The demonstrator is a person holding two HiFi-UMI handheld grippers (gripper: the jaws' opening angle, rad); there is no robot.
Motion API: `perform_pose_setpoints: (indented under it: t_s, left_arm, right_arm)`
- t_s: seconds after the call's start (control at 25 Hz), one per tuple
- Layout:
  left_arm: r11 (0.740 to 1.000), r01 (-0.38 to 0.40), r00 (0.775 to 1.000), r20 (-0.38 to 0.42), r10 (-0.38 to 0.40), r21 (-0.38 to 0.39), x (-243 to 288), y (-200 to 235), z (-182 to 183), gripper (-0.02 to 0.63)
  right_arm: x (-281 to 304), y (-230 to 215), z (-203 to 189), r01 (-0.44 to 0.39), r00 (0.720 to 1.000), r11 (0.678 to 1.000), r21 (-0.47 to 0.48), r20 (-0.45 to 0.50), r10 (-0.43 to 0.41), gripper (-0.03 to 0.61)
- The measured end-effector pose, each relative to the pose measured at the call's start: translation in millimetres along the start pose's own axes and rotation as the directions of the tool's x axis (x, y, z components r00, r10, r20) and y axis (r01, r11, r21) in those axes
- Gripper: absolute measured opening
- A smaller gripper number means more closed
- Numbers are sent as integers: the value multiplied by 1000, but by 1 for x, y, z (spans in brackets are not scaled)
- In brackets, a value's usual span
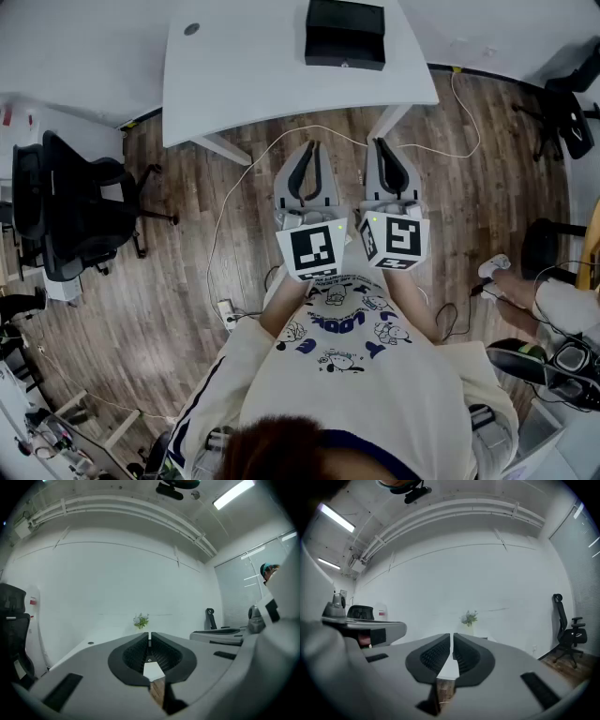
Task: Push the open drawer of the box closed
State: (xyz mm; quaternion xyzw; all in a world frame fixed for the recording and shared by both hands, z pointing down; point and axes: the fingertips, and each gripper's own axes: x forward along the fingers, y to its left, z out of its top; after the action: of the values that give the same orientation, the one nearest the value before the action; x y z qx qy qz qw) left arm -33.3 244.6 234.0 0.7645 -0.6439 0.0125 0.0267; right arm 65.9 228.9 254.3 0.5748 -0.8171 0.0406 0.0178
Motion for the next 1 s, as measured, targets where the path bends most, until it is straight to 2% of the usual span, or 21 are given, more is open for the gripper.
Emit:
perform_pose_setpoints:
  t_s: [0.4,0.76,1.0]
  left_arm:
    - [1000,10,1000,9,-10,27,4,-1,3,28]
    - [999,22,999,27,-23,34,4,-5,7,28]
    - [999,35,999,-2,-35,23,45,25,-4,28]
  right_arm:
    - [2,-3,1,8,1000,1000,-2,-2,-8,41]
    - [-2,-8,-2,28,1000,999,34,7,-29,41]
    - [44,-5,-12,48,999,998,40,-20,-48,41]
